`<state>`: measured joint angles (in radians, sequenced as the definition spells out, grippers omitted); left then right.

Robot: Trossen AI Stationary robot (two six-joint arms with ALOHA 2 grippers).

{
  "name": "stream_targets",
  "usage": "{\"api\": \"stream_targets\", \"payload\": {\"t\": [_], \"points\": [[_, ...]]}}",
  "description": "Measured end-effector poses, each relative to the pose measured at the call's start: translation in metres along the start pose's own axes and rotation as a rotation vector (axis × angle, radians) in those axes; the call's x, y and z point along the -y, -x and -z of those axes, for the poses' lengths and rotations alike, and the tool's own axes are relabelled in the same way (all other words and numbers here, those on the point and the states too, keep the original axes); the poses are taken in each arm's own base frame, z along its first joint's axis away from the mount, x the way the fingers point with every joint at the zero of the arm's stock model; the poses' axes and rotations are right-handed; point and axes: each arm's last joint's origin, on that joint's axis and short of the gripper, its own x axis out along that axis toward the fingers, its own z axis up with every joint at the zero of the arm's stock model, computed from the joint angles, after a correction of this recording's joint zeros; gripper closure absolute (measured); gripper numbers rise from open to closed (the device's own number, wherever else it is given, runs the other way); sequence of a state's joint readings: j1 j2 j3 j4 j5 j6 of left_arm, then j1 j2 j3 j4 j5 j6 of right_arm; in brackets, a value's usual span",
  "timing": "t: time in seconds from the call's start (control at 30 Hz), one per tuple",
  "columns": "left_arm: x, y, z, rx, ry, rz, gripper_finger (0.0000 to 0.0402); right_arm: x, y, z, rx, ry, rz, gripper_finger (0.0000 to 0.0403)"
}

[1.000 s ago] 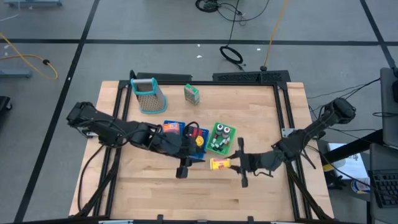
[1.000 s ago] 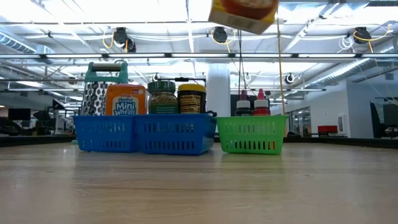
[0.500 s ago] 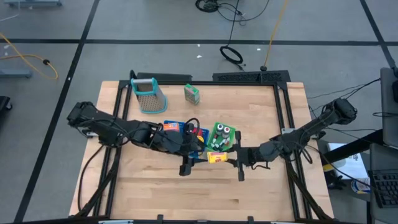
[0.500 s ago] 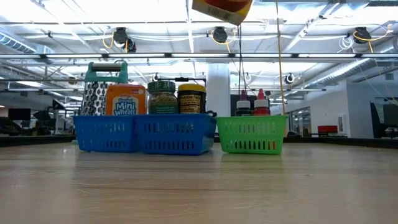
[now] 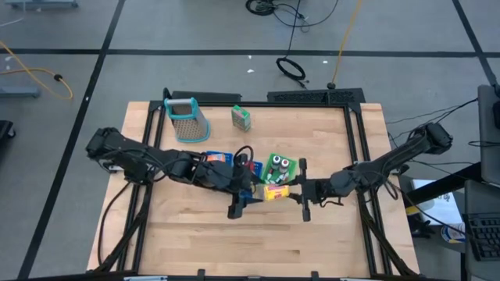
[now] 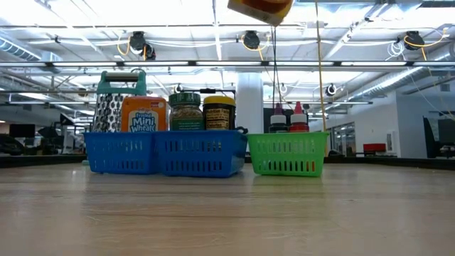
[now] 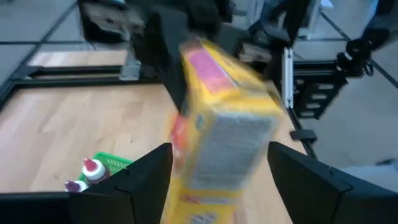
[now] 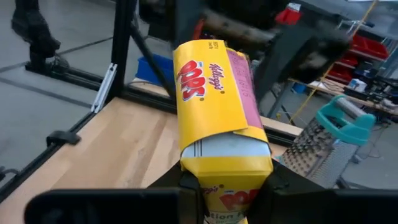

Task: Pick & Place Kitchen Items
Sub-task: Put the yellow cereal box into the left blue bin

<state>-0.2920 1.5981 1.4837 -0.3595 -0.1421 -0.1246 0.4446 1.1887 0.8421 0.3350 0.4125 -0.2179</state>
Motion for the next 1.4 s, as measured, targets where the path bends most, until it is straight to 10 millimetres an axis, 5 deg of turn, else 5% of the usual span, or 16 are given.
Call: {"api": "stream_targets", "payload": {"t": [0.43, 0.87, 1.4], "points": [[-0.005, -0.002, -0.001, 0.025, 0.006, -0.096, 0.014, 0.012, 0.002, -0.007, 0.049, -0.069, 0.021, 0.0347], [-0.02, -0.003, 0.0, 0.003, -0.001, -0.218, 0.0316, 0.018, -0.001, -0.001, -0.004, -0.077, 0.007, 0.033], [-0.032, 0.003, 0.015, -0.141, -0.005, -0.396, 0.0326, 0.018, 0.011, 0.015, -0.203, -0.099, 0.021, 0.0228]]}}
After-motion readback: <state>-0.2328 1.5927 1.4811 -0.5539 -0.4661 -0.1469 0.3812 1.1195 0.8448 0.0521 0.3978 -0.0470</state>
